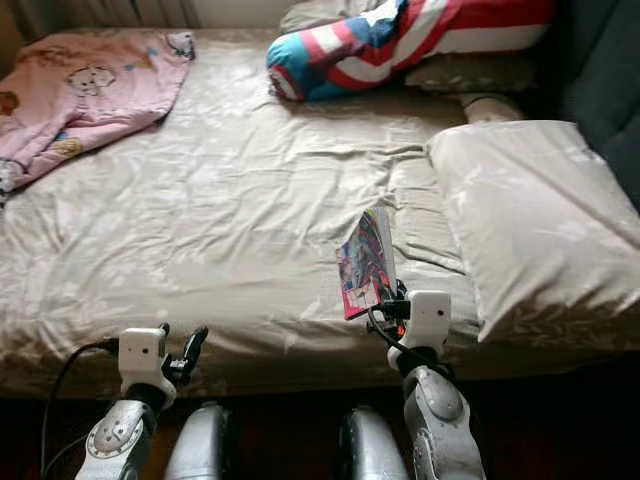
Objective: Clean up the room
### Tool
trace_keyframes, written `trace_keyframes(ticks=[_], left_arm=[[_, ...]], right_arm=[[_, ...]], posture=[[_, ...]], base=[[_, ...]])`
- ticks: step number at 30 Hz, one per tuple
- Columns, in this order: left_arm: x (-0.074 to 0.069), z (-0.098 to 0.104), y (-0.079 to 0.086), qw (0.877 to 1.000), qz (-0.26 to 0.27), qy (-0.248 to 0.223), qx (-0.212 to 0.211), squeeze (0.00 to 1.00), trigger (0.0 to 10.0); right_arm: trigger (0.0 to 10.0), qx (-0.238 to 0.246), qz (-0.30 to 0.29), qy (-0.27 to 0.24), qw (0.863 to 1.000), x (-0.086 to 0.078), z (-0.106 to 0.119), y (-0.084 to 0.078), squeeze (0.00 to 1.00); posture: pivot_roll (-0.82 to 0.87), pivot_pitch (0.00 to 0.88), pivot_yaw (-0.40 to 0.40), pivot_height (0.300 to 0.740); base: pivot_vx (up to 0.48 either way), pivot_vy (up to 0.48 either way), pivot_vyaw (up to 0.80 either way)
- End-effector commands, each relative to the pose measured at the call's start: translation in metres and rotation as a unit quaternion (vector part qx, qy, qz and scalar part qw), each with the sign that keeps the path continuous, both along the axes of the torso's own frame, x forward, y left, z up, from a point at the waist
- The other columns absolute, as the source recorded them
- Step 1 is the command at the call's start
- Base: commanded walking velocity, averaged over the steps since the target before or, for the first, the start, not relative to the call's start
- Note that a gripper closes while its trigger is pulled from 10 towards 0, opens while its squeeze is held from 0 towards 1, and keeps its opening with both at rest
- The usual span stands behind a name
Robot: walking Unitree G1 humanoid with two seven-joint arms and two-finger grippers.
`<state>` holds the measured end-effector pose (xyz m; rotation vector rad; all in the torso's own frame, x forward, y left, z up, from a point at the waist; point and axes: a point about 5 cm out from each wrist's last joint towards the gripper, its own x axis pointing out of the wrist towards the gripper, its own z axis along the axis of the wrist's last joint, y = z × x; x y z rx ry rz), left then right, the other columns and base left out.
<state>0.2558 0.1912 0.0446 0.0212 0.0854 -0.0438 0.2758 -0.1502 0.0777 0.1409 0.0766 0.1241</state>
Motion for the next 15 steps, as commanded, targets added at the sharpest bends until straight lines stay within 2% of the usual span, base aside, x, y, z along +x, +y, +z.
trace_keyframes(ticks=[1, 15], left_arm=[[-0.0025, -0.0013, 0.0027, 1.000, 0.003, 0.003, 0.003, 0.00, 10.0], [-0.0019, -0.0013, 0.0035, 1.000, 0.005, 0.003, 0.004, 0.00, 10.0]], right_arm=[[10.0, 0.003, 0.010, -0.033, 0.999, 0.0017, 0.0122, 0.0030, 0.00], [10.0, 0.013, 0.044, -0.052, 0.998, 0.0018, 0.0189, 0.0100, 0.00]], posture=[[0.00, 0.187, -0.037, 0.623], [0.00, 0.185, -0.038, 0.623]], base=[[0.251, 0.000, 0.00], [0.260, 0.000, 0.00]])
